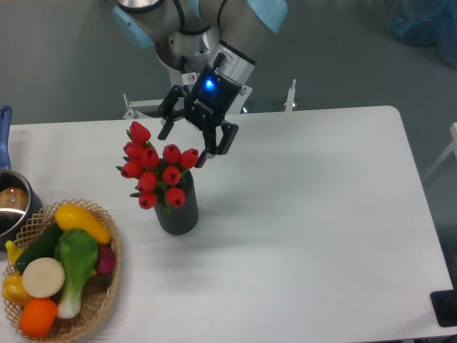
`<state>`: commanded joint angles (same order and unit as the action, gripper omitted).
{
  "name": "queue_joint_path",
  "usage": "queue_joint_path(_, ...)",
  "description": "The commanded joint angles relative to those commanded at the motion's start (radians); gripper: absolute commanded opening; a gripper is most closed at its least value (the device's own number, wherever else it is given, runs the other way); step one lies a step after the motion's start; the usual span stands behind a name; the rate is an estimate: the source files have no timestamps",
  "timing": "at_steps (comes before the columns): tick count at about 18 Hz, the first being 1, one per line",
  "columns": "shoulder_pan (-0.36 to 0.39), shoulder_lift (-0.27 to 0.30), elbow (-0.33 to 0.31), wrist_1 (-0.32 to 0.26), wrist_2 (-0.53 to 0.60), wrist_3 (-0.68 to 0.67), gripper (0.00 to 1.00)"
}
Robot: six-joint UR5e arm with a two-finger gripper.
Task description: Insert the flowers into the vase
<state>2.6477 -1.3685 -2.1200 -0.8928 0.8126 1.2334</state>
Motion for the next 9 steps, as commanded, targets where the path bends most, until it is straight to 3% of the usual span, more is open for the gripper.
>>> queue_joint_path(4,-0.005,0.022,0.032,0.000,0.201,0.006,1.00)
queue_joint_path(9,-0.002,-0.037,0.058,-0.002,0.452,0.021,1.00)
